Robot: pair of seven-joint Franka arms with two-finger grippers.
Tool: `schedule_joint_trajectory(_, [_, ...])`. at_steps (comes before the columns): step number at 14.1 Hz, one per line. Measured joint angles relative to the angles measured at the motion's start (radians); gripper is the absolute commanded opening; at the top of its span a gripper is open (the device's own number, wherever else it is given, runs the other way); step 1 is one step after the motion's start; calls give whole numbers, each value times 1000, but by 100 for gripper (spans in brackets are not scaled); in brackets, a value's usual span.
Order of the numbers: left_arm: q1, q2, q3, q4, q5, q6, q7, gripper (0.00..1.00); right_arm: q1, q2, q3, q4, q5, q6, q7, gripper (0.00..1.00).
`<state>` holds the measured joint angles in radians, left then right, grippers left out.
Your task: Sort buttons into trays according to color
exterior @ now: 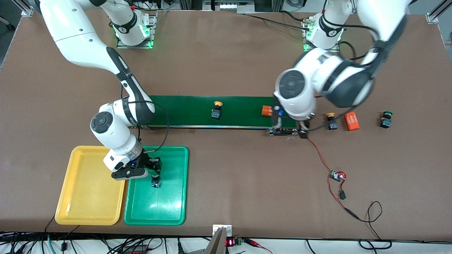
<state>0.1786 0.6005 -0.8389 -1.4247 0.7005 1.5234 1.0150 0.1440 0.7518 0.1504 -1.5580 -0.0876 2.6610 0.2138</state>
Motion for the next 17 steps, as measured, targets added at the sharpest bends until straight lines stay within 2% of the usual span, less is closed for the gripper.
schedule_joint_trajectory(1, [17, 6, 16, 26, 0, 0, 43, 100, 0, -6, 0, 1, -1, -7, -1, 100])
schedule_joint_trajectory(3, [33, 32, 23, 44, 0, 0, 59, 100, 5, -39, 2, 2, -2, -84, -3, 100])
schedule_joint_trajectory(7, [12, 61, 22, 44, 0, 1, -34, 100, 47, -155, 9, 2, -2, -413, 68, 100])
schedule_joint_trajectory(9, [7, 62, 22, 44, 0, 1, -111, 100, 77, -195, 12, -7, -2, -521, 112, 100])
schedule_joint_trajectory(13, [16, 67, 29, 45, -41, -1, -355, 100, 168, -213, 29, -63, 0, -569, 301, 100])
schedule_joint_trajectory(15, [30, 68, 80, 47, -153, 15, -523, 100, 184, -213, 62, -88, 0, -572, 381, 100])
schedule_joint_trajectory(17, [36, 65, 209, 51, -266, 118, -603, 100, 186, -213, 89, -95, 0, -580, 416, 100])
